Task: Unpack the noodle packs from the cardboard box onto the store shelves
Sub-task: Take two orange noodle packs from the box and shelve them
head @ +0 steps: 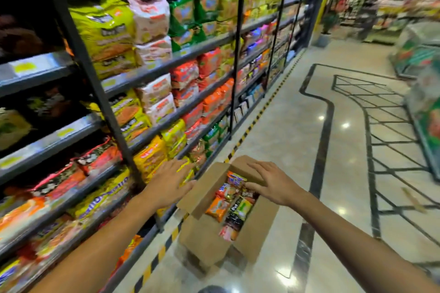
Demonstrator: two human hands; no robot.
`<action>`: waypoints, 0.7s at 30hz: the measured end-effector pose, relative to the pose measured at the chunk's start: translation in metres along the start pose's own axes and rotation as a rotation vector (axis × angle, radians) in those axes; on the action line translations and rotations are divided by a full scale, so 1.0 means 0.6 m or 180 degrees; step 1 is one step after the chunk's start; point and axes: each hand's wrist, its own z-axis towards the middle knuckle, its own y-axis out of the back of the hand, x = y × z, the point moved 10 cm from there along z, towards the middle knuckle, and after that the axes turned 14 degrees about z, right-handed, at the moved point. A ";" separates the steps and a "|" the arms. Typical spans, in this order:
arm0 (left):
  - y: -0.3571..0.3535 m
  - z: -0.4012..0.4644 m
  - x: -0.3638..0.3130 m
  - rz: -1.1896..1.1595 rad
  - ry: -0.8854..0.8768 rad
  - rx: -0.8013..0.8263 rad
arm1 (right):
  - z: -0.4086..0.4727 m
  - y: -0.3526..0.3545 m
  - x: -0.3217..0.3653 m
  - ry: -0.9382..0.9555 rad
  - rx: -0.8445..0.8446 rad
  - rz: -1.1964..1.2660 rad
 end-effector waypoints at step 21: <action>-0.323 0.401 0.091 -0.0839 0.0200 0.1019 | 0.414 -0.066 -0.251 -0.0636 0.0698 0.0226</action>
